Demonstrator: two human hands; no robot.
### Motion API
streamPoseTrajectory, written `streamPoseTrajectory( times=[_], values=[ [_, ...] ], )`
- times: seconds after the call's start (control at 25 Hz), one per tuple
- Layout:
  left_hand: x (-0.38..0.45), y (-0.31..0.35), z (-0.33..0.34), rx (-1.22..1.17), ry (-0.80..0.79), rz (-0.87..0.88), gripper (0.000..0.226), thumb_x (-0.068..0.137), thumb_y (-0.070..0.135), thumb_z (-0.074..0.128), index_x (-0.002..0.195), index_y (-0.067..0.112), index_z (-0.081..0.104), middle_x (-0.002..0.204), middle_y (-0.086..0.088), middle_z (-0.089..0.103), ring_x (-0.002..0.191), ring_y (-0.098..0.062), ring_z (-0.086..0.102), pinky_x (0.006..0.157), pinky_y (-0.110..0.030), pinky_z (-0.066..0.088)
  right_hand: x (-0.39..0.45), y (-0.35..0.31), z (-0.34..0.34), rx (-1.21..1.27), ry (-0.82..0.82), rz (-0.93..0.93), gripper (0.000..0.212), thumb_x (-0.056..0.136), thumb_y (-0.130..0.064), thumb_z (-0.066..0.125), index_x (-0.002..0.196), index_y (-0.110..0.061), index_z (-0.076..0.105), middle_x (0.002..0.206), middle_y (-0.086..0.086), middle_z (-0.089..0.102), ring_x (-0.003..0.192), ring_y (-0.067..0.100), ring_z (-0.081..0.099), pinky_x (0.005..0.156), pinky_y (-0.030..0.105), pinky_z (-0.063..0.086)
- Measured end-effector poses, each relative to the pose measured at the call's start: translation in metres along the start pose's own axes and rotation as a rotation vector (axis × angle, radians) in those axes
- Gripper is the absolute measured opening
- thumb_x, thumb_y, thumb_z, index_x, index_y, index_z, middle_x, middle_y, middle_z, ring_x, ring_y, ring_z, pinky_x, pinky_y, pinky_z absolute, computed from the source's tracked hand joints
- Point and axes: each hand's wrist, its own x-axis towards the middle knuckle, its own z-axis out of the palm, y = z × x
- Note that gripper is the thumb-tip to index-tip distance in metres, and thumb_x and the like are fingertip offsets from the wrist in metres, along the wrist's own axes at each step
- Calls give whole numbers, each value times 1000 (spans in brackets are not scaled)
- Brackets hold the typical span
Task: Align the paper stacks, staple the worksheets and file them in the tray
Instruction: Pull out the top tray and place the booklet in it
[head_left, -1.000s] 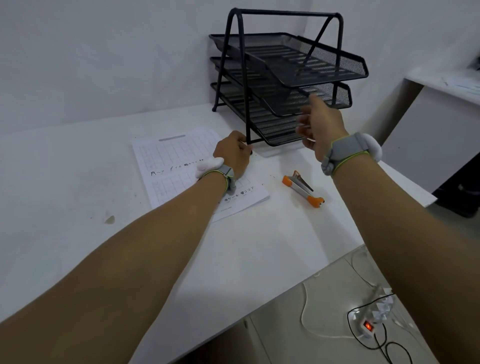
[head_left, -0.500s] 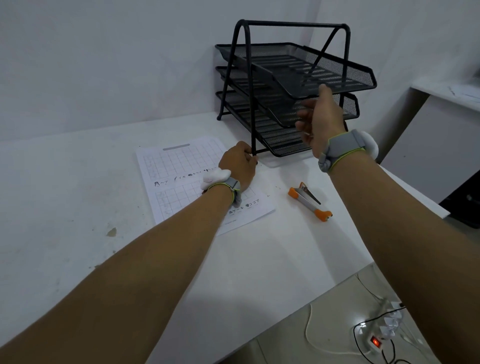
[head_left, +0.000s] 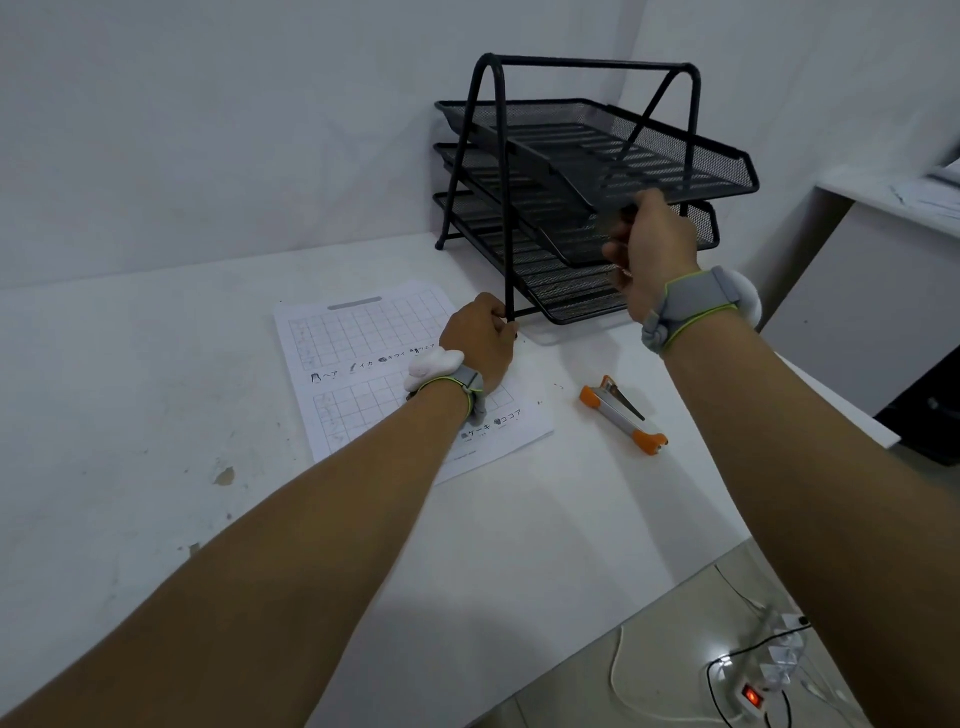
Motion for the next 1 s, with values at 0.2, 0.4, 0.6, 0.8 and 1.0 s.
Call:
streamPoseTrajectory(
  times=[0.2, 0.4, 0.6, 0.8, 1.0],
  values=[
    [-1, 0, 0, 8, -5, 0, 18, 92, 28, 56, 106, 18, 57, 87, 5, 68, 82, -17, 62, 71, -31, 50, -9, 2, -11, 37, 9, -7, 24, 96, -29, 47, 75, -19, 53, 59, -8, 54, 43, 8, 46, 47, 20, 28],
    [-1, 2, -1, 18, 6, -9, 16, 92, 28, 57, 105, 18, 57, 87, 6, 68, 82, -16, 61, 69, -28, 44, -17, 1, -21, 46, 38, 0, 23, 95, -29, 49, 74, -20, 54, 60, -7, 54, 42, 8, 47, 46, 19, 29],
    [-1, 4, -3, 19, -16, -18, 19, 93, 26, 56, 108, 16, 58, 91, 3, 70, 87, -19, 62, 74, -30, 48, -25, 2, -33, 88, 47, 0, 24, 95, -31, 50, 74, -20, 55, 59, -7, 54, 42, 8, 46, 47, 21, 29],
    [-3, 7, -4, 8, -3, -16, 21, 94, 25, 56, 110, 13, 58, 94, 0, 71, 89, -21, 64, 80, -36, 51, -35, 2, -48, 107, 57, -9, 22, 94, -31, 52, 76, -19, 55, 52, -10, 52, 41, 8, 45, 47, 22, 30],
    [-3, 10, -5, -10, -7, -19, 22, 94, 25, 57, 111, 12, 58, 94, -2, 71, 88, -22, 64, 80, -38, 52, -44, 4, -63, 98, 46, -26, 23, 93, -34, 52, 74, -22, 56, 51, -11, 51, 45, 7, 45, 49, 25, 33]
  ],
)
